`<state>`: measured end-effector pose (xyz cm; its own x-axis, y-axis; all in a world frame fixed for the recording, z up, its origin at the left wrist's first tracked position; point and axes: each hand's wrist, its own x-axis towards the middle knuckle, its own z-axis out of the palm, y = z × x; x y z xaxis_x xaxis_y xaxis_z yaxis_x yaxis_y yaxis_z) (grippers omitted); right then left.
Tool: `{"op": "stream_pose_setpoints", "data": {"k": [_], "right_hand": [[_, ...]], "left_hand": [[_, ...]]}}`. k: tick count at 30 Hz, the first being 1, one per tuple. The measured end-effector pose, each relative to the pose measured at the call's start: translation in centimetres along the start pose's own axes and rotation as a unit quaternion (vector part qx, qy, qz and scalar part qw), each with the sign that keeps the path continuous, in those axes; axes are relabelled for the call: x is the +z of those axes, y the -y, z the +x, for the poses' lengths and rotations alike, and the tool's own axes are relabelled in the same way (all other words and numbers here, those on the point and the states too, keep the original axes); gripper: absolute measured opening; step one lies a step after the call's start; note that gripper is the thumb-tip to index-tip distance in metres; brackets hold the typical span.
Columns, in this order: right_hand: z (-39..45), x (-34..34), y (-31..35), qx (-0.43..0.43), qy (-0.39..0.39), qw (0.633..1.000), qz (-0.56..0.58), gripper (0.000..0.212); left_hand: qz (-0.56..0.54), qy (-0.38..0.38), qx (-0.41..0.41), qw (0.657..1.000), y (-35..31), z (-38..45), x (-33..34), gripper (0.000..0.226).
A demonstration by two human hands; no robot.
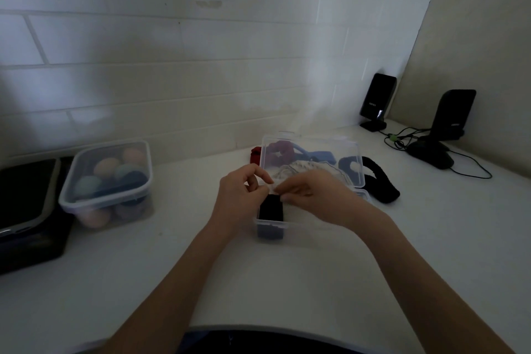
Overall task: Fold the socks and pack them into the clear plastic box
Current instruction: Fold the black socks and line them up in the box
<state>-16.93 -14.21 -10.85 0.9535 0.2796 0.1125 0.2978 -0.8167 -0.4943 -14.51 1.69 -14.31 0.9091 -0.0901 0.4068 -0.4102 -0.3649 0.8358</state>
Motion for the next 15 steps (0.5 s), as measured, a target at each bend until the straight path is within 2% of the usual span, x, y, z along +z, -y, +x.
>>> {"op": "stream_pose_setpoints", "data": {"k": [4,7,10,15], "right_hand": [[-1.1,-1.6,-1.1,-0.014,-0.096,0.992,0.083,0.017],[-1.9,-2.9,-2.4,0.001,-0.204,0.967,0.153,0.013],[-2.5,-3.6,-4.3,0.024,-0.287,0.945,0.153,0.017],[-3.2,-2.7,-4.4,0.027,-0.261,0.952,0.155,0.02]], "left_hand": [[0.0,-0.004,0.004,1.0,0.1,-0.1,0.1,0.021],[0.003,-0.005,0.004,1.0,0.0,-0.2,0.0,0.022],[-0.005,-0.01,0.013,1.0,-0.4,-0.2,-0.1,0.021],[-0.033,-0.037,0.035,0.998,-0.3,-0.1,-0.3,0.017]]}}
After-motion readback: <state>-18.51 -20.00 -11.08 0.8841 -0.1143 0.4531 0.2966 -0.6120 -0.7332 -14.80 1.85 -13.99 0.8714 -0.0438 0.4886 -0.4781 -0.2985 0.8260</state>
